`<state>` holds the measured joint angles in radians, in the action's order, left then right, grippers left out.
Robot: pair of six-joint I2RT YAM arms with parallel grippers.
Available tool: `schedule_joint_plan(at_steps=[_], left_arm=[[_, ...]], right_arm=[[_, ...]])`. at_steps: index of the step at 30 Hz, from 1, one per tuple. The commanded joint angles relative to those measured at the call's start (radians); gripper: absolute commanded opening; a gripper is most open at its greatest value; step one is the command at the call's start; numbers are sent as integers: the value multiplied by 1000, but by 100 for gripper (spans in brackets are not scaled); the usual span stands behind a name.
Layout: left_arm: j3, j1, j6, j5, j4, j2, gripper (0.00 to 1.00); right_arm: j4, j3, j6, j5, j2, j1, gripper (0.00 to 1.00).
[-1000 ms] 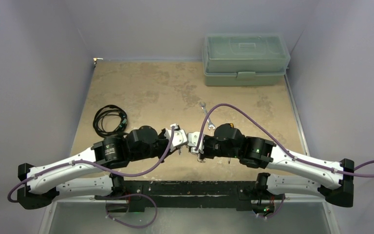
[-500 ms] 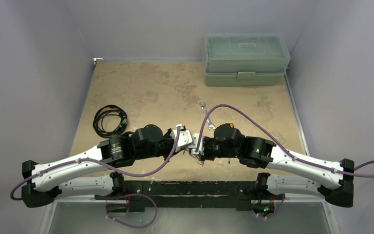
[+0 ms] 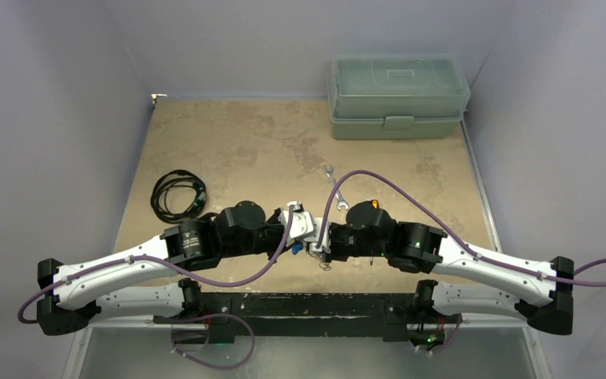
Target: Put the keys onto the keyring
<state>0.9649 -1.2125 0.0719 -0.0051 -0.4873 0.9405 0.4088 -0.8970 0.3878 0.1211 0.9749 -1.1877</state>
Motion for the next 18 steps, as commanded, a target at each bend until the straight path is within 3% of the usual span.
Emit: schedule_joint_plan(at_steps=[1,18], left_arm=[[-1,-9,11,25,-23,2,0],[-7,-24,9,67,-22,29,0]], right_arm=[[-52,-43,13,-10,-40,-12,0],[-52,-48,9,-14,-53,-16,0]])
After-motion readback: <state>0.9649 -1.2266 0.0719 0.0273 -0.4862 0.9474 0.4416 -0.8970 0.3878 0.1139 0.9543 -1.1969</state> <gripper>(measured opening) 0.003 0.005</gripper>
